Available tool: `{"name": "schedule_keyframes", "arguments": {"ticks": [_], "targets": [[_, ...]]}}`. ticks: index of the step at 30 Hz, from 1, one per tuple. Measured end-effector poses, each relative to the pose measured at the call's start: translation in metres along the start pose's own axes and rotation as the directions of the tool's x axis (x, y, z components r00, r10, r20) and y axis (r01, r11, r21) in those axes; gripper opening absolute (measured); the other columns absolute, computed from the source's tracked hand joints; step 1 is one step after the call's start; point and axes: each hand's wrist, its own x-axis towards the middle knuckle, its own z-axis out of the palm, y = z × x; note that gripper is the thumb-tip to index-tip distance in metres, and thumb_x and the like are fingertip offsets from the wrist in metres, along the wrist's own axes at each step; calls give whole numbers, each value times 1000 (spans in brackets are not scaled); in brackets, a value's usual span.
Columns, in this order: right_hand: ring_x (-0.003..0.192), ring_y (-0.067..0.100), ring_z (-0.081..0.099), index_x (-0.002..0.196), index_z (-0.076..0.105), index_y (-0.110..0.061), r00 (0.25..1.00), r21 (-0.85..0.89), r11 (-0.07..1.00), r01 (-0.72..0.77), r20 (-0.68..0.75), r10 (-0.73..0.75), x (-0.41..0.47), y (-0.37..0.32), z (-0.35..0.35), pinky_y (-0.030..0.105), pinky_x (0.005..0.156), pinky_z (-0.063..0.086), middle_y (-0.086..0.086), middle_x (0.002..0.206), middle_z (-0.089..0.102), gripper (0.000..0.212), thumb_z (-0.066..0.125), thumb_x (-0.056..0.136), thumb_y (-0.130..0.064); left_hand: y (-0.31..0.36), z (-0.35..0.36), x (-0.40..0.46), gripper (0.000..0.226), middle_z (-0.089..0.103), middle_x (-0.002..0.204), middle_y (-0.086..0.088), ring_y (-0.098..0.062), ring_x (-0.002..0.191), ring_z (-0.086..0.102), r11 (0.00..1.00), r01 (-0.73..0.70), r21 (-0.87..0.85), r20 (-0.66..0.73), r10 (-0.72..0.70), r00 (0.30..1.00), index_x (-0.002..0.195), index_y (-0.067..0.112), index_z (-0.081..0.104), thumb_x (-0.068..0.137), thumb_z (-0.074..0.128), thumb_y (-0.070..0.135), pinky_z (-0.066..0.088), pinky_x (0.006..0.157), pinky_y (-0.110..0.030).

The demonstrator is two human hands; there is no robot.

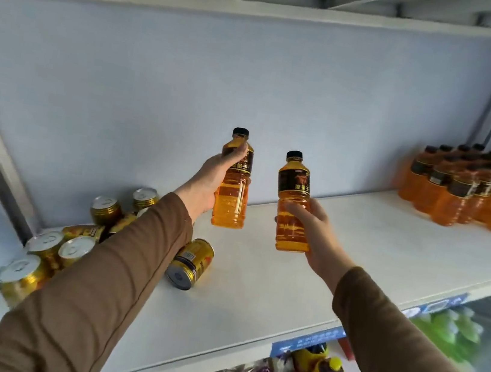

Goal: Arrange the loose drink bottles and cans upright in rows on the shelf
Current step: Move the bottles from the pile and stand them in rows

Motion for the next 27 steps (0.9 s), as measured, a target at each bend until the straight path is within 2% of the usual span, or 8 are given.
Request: {"name": "schedule_keyframes", "arguments": {"ticks": [3,6,12,15,19,23,25,27], "targets": [[98,27,71,128,52,-31,999,-16,1000,26,-46,-27,-7,0,-32,40,71,59,7,112,69,59,78,77,-48,-18,31,10,54,73,90,-9,-25,81,73,1000,-16,-4,-1,16,1000,113,13,63,79,77,52,59,68,-38],[94,22,71,123,54,-34,994,-60,997,55,-89,-60,-10,-2,-69,33,66,57,1,109,70,55,78,76,-50,-31,67,19,52,73,93,-8,-25,84,73,998,-57,5,15,57,998,121,15,62,81,79,43,58,71,-39],[93,20,71,117,62,-30,991,-159,982,102,-68,-114,-7,-16,-159,38,75,56,-4,102,72,47,80,76,-45,-50,155,38,56,73,103,-6,-21,96,71,992,-113,63,29,112,993,124,12,60,78,80,37,57,74,-35],[86,8,71,115,60,-32,990,-197,974,109,-70,-125,-3,-26,-203,32,71,51,-11,97,72,46,81,76,-44,-58,195,50,55,74,105,-3,-20,103,69,981,-144,127,30,142,989,120,15,63,74,84,37,53,84,-34],[90,8,69,115,55,-36,988,-235,968,83,-105,-110,8,-31,-252,33,76,48,-14,97,70,48,82,76,-39,-70,243,66,56,73,109,-2,-22,108,66,965,-158,209,58,149,987,119,16,63,72,80,40,50,94,-38],[97,4,62,117,49,-43,983,-281,957,75,-138,-118,20,-40,-290,35,81,41,-20,104,65,52,82,77,-34,-73,286,87,58,72,110,1,-15,106,65,942,-192,275,125,163,979,120,15,63,72,78,44,47,86,-29],[96,1,60,111,48,-50,976,-296,952,75,-174,-131,24,-43,-308,35,82,41,-24,103,63,51,82,78,-33,-75,306,98,54,73,108,3,-9,100,66,939,-193,284,169,150,974,120,12,64,75,79,38,47,79,-22],[97,1,60,115,48,-47,970,-297,952,71,-201,-134,27,-43,-328,37,85,42,-23,105,64,53,82,78,-30,-81,326,109,49,73,107,5,-4,96,67,939,-197,284,196,144,970,121,12,64,78,80,32,47,75,-16]]}}
